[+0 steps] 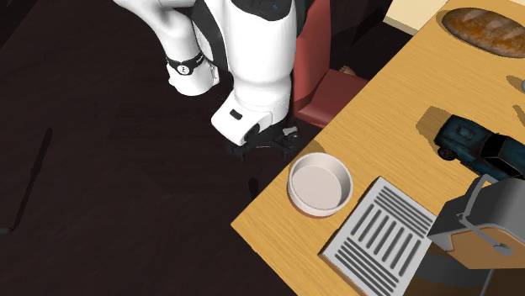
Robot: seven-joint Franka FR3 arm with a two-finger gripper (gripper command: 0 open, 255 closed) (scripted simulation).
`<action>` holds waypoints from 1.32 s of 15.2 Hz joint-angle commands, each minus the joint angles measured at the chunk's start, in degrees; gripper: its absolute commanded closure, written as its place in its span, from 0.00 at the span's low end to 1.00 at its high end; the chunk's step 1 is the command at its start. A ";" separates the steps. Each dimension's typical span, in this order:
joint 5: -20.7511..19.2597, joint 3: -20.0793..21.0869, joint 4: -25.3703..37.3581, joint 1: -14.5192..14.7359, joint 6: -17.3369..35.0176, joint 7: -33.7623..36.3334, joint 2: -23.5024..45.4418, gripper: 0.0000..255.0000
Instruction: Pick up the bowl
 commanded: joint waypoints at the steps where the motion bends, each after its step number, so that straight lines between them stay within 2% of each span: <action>1: -4.95 1.59 1.89 -0.42 2.62 5.32 5.33 0.00; 4: -14.06 1.66 5.47 0.64 5.16 13.99 13.47 0.00; 8: -24.51 -1.92 11.51 5.69 6.79 23.95 23.73 0.00; 16: -30.99 -6.68 13.21 9.56 10.99 29.11 30.30 0.00; 18: -30.96 -6.72 13.20 9.60 11.00 29.08 30.29 0.00; 19: -30.97 -6.73 13.21 9.59 11.01 29.08 30.31 1.00; 20: -30.97 -6.74 13.23 9.58 11.01 29.05 30.32 1.00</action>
